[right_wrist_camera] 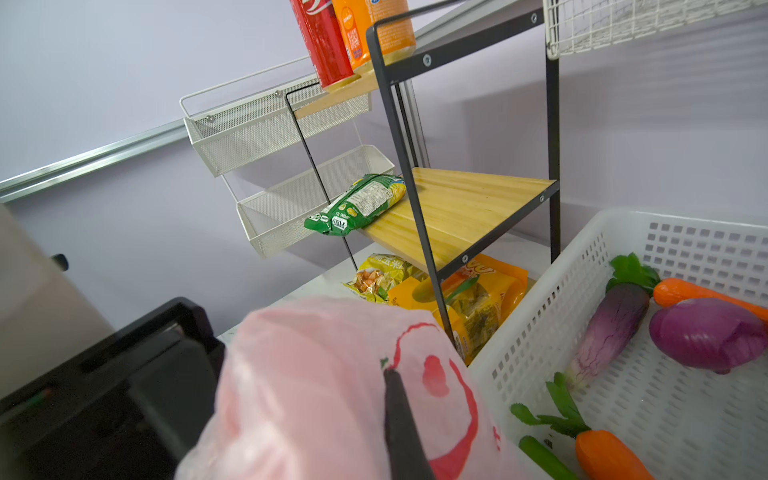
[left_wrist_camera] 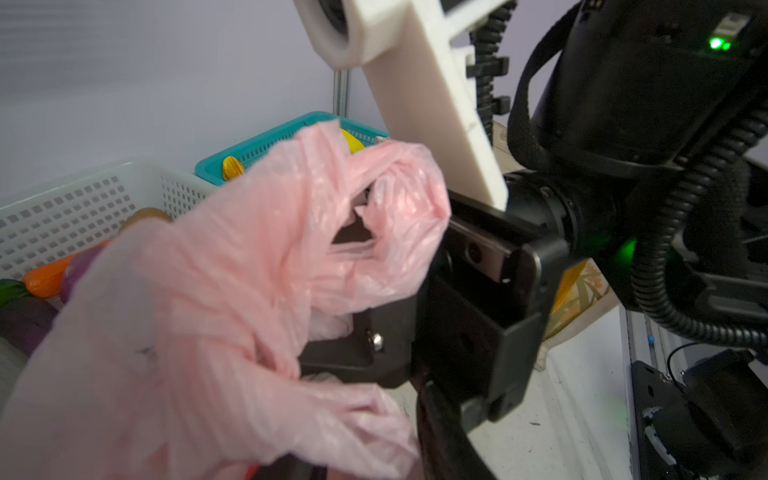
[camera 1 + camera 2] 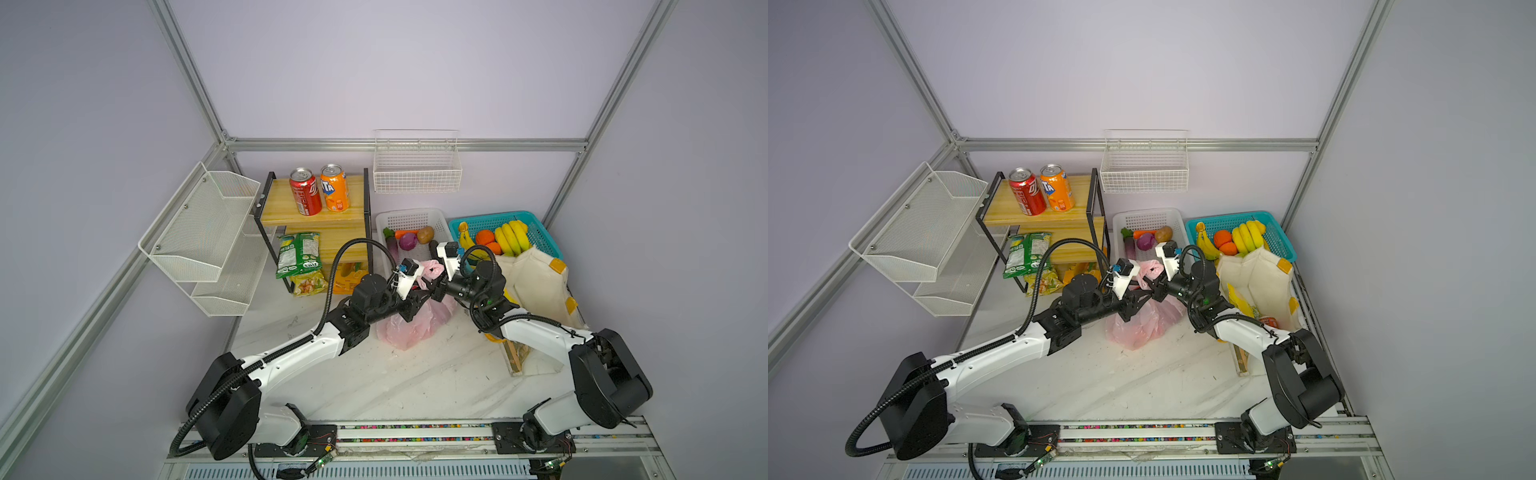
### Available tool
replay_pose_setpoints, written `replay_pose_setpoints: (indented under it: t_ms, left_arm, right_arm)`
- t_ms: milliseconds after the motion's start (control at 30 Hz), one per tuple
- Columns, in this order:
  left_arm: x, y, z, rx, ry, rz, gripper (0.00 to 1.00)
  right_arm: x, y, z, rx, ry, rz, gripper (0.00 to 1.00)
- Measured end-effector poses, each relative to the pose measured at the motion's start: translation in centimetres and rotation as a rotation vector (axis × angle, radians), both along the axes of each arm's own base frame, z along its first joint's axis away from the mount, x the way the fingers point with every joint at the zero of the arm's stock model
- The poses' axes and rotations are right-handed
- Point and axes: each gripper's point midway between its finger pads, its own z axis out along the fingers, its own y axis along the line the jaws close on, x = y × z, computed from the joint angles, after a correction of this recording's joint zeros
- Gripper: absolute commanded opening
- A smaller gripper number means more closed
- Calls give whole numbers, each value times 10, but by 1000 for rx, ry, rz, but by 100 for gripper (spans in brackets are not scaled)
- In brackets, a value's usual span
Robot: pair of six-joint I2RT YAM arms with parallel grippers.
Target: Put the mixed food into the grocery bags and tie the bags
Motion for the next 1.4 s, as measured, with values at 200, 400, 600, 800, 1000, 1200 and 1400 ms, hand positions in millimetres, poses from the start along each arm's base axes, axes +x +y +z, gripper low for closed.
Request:
replay_pose_setpoints:
  t_ms: [200,400,600,800,1000,1200,1400]
  left_arm:
    - [-6,3,-18,-17,13,2,60]
    - [-30,12,-19,-15,6,-40,71]
    - [-52,36,26,-70,-69,-25,77]
    - [-52,68,51,-106,-102,49,69]
    - [-22,95,40,-121,-17,193,44]
    - [-1,90,-20,7,120,238,34]
    - [5,82,-43,79,147,213,32]
  right_arm:
    - [-14,2,-7,4,32,81,0]
    - [-28,4,-15,-5,26,151,0]
    - [-32,3,-13,-7,-11,181,0]
    - [-32,3,-11,-8,-27,184,0]
    - [-33,3,-9,-3,-41,187,0]
    - [-33,3,-7,2,-46,187,0]
    - [-31,3,-10,4,-33,186,0]
